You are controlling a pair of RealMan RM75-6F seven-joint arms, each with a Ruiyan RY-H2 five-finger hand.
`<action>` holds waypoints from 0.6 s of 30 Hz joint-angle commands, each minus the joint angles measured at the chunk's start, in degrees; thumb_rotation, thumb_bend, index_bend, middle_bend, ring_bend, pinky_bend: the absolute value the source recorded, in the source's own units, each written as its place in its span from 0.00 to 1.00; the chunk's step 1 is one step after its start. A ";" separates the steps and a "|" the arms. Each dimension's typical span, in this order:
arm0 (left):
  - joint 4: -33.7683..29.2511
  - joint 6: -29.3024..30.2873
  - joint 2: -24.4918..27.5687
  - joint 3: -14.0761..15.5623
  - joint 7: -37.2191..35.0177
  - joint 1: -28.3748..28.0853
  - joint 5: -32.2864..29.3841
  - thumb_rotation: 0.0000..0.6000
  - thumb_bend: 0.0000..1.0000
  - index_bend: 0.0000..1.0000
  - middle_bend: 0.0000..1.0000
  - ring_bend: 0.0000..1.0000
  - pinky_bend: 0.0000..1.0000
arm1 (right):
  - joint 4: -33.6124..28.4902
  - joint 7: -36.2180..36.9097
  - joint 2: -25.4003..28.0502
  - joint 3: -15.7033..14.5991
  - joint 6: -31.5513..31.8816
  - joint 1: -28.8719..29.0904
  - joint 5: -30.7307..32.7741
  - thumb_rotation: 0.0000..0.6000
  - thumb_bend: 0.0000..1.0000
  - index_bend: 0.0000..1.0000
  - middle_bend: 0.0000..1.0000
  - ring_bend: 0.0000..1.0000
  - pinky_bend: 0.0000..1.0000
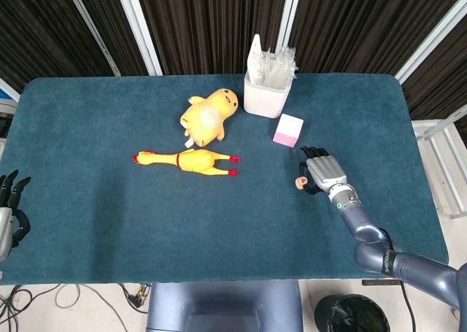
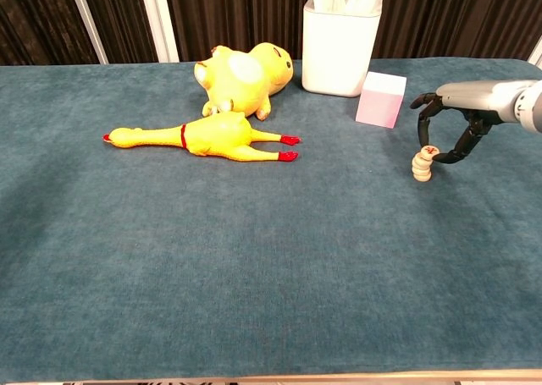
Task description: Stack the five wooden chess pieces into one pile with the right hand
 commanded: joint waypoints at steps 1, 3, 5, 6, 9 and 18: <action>-0.01 0.01 0.00 0.00 -0.06 0.01 0.02 1.00 0.82 0.15 0.00 0.00 0.02 | -0.16 0.00 0.06 0.01 0.07 0.03 0.00 1.00 0.40 0.49 0.04 0.02 0.08; 0.00 0.01 0.00 0.01 -0.06 0.01 0.03 1.00 0.82 0.15 0.00 0.00 0.02 | -0.24 -0.14 0.11 -0.07 0.02 0.09 0.08 1.00 0.40 0.49 0.04 0.02 0.08; 0.01 0.01 -0.01 0.00 -0.03 0.00 0.02 1.00 0.82 0.15 0.00 0.00 0.02 | -0.28 -0.27 0.09 -0.14 -0.03 0.14 0.22 1.00 0.40 0.49 0.04 0.02 0.08; 0.00 -0.01 0.01 0.01 -0.07 0.00 0.03 1.00 0.82 0.15 0.00 0.00 0.03 | -0.29 -0.32 0.03 -0.14 0.00 0.17 0.32 1.00 0.40 0.48 0.04 0.02 0.08; 0.00 -0.05 0.07 0.04 -0.28 0.00 0.11 1.00 0.82 0.15 0.00 0.00 0.02 | -0.32 -0.41 -0.08 -0.11 0.16 0.22 0.48 1.00 0.40 0.47 0.04 0.02 0.08; 0.05 -0.08 0.15 0.09 -0.57 0.00 0.24 1.00 0.82 0.15 0.00 0.00 0.02 | -0.69 -1.04 -0.07 -0.16 0.17 0.59 1.10 1.00 0.40 0.46 0.04 0.02 0.08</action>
